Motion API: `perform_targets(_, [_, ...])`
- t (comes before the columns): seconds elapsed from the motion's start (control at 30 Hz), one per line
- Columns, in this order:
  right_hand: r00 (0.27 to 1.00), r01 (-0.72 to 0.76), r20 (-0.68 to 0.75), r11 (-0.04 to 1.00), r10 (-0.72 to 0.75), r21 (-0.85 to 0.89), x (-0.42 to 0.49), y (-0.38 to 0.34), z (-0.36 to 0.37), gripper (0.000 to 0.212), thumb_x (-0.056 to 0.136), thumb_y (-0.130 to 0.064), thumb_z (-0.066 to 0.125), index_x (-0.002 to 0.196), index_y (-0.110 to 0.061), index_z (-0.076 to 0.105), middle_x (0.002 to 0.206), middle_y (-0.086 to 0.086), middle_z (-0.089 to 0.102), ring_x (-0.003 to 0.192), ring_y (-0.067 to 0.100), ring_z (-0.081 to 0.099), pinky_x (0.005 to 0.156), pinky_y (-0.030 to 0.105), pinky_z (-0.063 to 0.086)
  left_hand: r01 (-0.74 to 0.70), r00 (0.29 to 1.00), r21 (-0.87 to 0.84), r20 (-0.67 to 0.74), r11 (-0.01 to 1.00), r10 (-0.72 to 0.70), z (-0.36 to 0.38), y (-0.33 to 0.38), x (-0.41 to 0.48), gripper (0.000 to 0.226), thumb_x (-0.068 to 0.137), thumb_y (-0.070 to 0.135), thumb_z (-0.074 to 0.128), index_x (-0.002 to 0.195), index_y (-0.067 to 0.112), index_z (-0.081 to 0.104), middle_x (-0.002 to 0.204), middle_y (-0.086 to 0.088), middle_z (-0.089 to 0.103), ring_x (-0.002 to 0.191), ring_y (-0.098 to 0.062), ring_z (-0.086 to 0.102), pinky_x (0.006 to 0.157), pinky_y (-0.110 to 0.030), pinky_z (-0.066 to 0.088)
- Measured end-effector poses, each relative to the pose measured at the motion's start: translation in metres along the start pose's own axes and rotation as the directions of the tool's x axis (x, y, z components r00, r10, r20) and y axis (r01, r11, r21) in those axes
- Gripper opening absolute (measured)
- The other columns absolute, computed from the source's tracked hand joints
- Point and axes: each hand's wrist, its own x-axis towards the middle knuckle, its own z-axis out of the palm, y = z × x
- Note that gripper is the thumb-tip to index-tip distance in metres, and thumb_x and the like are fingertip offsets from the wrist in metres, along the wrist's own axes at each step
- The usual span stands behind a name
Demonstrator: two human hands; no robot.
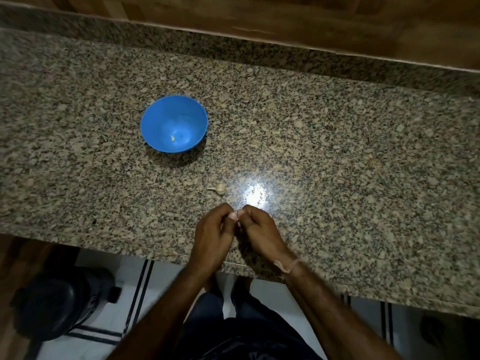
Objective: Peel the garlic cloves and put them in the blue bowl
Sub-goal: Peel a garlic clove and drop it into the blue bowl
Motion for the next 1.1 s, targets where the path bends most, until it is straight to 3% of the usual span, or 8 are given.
perform_targets(0.13, [0.973, 0.215, -0.043, 0.96, -0.226, -0.178, -0.01, 0.001, 0.004, 0.03, 0.11, -0.017, 0.052, 0.081, -0.007, 0.054, 0.066, -0.009, 0.048, 0.059, 0.001, 0.042, 0.056, 0.016, 0.032, 0.249, 0.965, -0.248, 0.139, 0.936, -0.221, -0.001, -0.005, 0.003, 0.031, 0.106, 0.018, 0.052, 0.076, 0.013, 0.055, 0.066, 0.003, 0.052, 0.064, -0.012, 0.046, 0.061, -0.031, 0.037])
perform_targets(0.37, [0.999, -0.023, -0.017, 0.982, 0.027, 0.189, -0.011, 0.003, 0.015, 0.033, 0.11, -0.025, 0.051, 0.081, -0.015, 0.061, 0.075, 0.001, 0.058, 0.074, 0.016, 0.054, 0.071, 0.034, 0.043, 0.345, 0.936, -0.345, 0.197, 0.873, -0.292, -0.002, -0.004, 0.006, 0.036, 0.104, 0.018, 0.052, 0.069, 0.021, 0.052, 0.059, 0.007, 0.045, 0.056, -0.013, 0.039, 0.054, -0.031, 0.029])
perform_targets(0.5, [0.972, 0.198, -0.09, 0.96, -0.219, -0.199, -0.01, 0.0, 0.018, 0.032, 0.11, -0.02, 0.051, 0.079, -0.013, 0.052, 0.066, -0.009, 0.05, 0.061, 0.001, 0.043, 0.059, 0.018, 0.033, 0.592, 0.792, -0.416, 0.458, 0.691, -0.403, -0.017, -0.006, 0.018, 0.032, 0.101, 0.009, 0.047, 0.071, 0.02, 0.048, 0.058, 0.002, 0.035, 0.048, -0.011, 0.029, 0.048, -0.026, 0.023])
perform_targets(0.57, [0.965, 0.205, -0.102, 0.935, -0.243, -0.289, -0.005, -0.004, 0.017, 0.032, 0.109, -0.019, 0.052, 0.078, -0.015, 0.052, 0.063, -0.01, 0.047, 0.059, 0.002, 0.043, 0.057, 0.016, 0.029, 0.503, 0.845, -0.392, 0.411, 0.771, -0.342, -0.021, -0.007, 0.017, 0.032, 0.104, 0.012, 0.047, 0.072, 0.016, 0.049, 0.059, -0.002, 0.04, 0.049, -0.011, 0.035, 0.048, -0.026, 0.028])
perform_targets(0.7, [0.999, -0.043, 0.021, 0.999, 0.043, 0.005, -0.003, -0.016, 0.021, 0.035, 0.111, -0.026, 0.051, 0.078, -0.017, 0.057, 0.065, -0.009, 0.057, 0.066, 0.009, 0.052, 0.06, 0.021, 0.041, 0.181, 0.974, -0.176, 0.172, 0.968, -0.15, -0.025, -0.015, 0.01, 0.031, 0.108, 0.019, 0.048, 0.079, 0.01, 0.055, 0.069, -0.003, 0.056, 0.062, -0.011, 0.049, 0.056, -0.025, 0.037])
perform_targets(0.87, [0.926, 0.271, -0.104, 0.832, -0.363, -0.484, -0.003, -0.003, 0.031, 0.03, 0.106, -0.024, 0.05, 0.077, -0.021, 0.048, 0.063, -0.011, 0.047, 0.062, 0.003, 0.045, 0.059, 0.018, 0.032, 0.725, 0.675, -0.388, 0.566, 0.57, -0.474, -0.035, -0.009, 0.026, 0.036, 0.104, 0.016, 0.041, 0.068, 0.018, 0.046, 0.057, 0.003, 0.033, 0.047, -0.01, 0.027, 0.042, -0.023, 0.024])
perform_targets(1.0, [0.99, 0.062, -0.12, 0.997, -0.067, -0.05, -0.006, -0.022, 0.038, 0.032, 0.11, -0.022, 0.052, 0.079, -0.012, 0.058, 0.066, -0.01, 0.057, 0.061, 0.005, 0.051, 0.058, 0.017, 0.041, 0.093, 0.981, -0.145, 0.181, 0.985, -0.066, -0.034, -0.022, 0.013, 0.029, 0.108, 0.02, 0.044, 0.083, 0.029, 0.052, 0.073, 0.008, 0.054, 0.064, -0.006, 0.051, 0.058, -0.027, 0.039])
perform_targets(1.1, [0.982, -0.133, -0.092, 0.951, 0.165, 0.279, -0.012, -0.028, 0.048, 0.035, 0.111, -0.018, 0.048, 0.077, -0.012, 0.053, 0.063, 0.0, 0.051, 0.058, 0.012, 0.047, 0.052, 0.02, 0.041, -0.108, 0.983, -0.072, 0.14, 0.992, 0.117, -0.033, -0.032, 0.014, 0.03, 0.109, 0.02, 0.046, 0.079, 0.025, 0.046, 0.067, 0.008, 0.049, 0.061, -0.007, 0.045, 0.055, -0.025, 0.033])
